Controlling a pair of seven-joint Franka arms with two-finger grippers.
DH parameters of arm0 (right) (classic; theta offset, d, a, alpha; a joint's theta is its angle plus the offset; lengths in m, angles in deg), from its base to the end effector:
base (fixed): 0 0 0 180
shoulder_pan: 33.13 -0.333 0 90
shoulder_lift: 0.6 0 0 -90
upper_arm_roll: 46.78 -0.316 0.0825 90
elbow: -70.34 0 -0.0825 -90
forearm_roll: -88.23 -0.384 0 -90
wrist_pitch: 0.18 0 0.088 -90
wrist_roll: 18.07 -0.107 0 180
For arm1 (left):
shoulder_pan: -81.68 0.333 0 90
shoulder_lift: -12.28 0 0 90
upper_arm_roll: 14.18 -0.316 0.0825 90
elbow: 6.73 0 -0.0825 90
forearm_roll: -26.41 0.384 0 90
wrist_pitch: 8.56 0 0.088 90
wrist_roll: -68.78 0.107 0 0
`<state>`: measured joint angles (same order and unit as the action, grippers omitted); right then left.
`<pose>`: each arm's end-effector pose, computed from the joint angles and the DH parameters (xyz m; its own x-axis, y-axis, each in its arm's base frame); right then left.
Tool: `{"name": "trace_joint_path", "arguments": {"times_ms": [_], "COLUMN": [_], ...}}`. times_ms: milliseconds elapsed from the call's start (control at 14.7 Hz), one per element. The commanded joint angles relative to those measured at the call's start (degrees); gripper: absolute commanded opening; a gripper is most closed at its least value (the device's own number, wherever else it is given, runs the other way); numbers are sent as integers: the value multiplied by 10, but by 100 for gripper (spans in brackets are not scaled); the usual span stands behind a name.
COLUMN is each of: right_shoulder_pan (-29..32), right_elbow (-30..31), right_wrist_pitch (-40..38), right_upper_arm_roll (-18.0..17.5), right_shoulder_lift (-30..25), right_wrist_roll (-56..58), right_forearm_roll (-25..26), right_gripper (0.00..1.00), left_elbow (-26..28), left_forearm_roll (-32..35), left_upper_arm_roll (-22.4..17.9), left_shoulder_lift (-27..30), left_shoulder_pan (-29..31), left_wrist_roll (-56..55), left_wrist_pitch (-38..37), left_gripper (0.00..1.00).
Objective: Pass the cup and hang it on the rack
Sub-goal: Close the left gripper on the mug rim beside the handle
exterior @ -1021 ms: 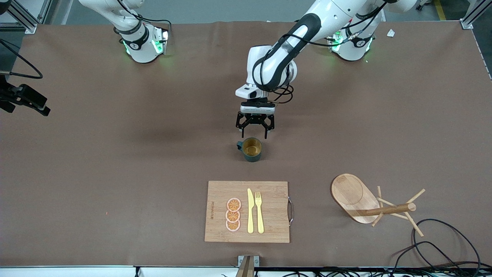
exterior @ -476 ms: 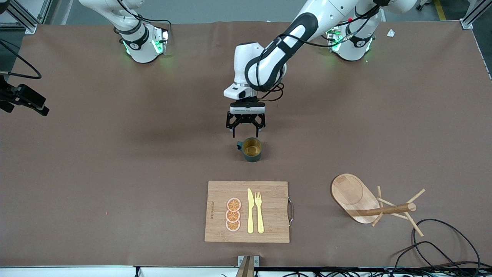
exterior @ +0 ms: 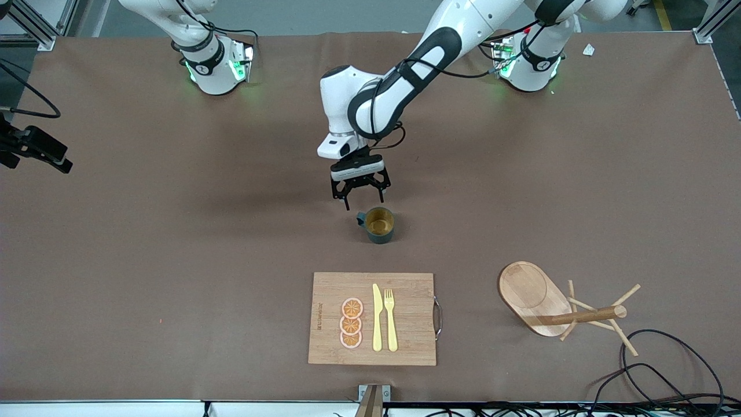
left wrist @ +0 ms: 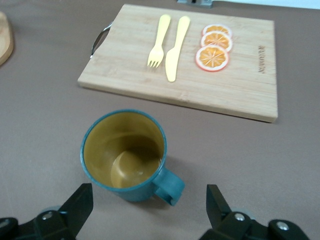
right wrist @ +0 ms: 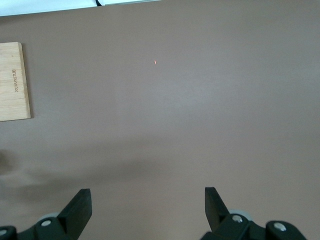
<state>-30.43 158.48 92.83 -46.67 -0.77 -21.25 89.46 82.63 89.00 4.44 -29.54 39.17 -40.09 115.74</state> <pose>0.5587 -0.0296 0.6465 0.9907 -0.1030 0.0889 -0.1049 -0.9943 0.0165 0.4006 -0.5822 0.2353 0.7735 0.1784 0.6082 0.2378 -0.9711 -0.0177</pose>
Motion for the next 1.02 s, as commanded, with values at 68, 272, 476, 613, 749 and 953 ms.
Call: {"name": "trace_joint_path", "arguments": {"times_ms": [68, 272, 476, 613, 749, 953], "right_shoulder_pan": [21, 21, 21, 25, 26, 26], "right_elbow": [10, 9, 10, 10, 10, 10], "right_wrist_pitch": [-5, -5, -6, -6, -6, -5], "right_upper_arm_roll": [-11, -11, -11, -11, -11, -11], "right_shoulder_lift": [-13, -14, -14, -14, -14, -13], "right_wrist_roll": [19, 20, 20, 31, 31, 31], "right_forearm_roll": [-10, -10, -10, -10, -10, -10], "right_gripper": [100, 100, 100, 100, 100, 100], "left_elbow": [-89, -147, -160, -161, -166, -168], "left_forearm_roll": [-30, -66, -68, -68, -67, -67], "left_upper_arm_roll": [-1, -9, -9, -9, -9, -11], "left_shoulder_lift": [-55, -90, -101, -107, -116, -122], "left_shoulder_pan": [-13, -33, -34, -34, -34, -38], "left_wrist_roll": [15, 15, 11, 1, -32, -46], "left_wrist_pitch": [-71, -106, -113, -114, -114, -119], "left_gripper": [100, 100, 100, 100, 100, 100]}}
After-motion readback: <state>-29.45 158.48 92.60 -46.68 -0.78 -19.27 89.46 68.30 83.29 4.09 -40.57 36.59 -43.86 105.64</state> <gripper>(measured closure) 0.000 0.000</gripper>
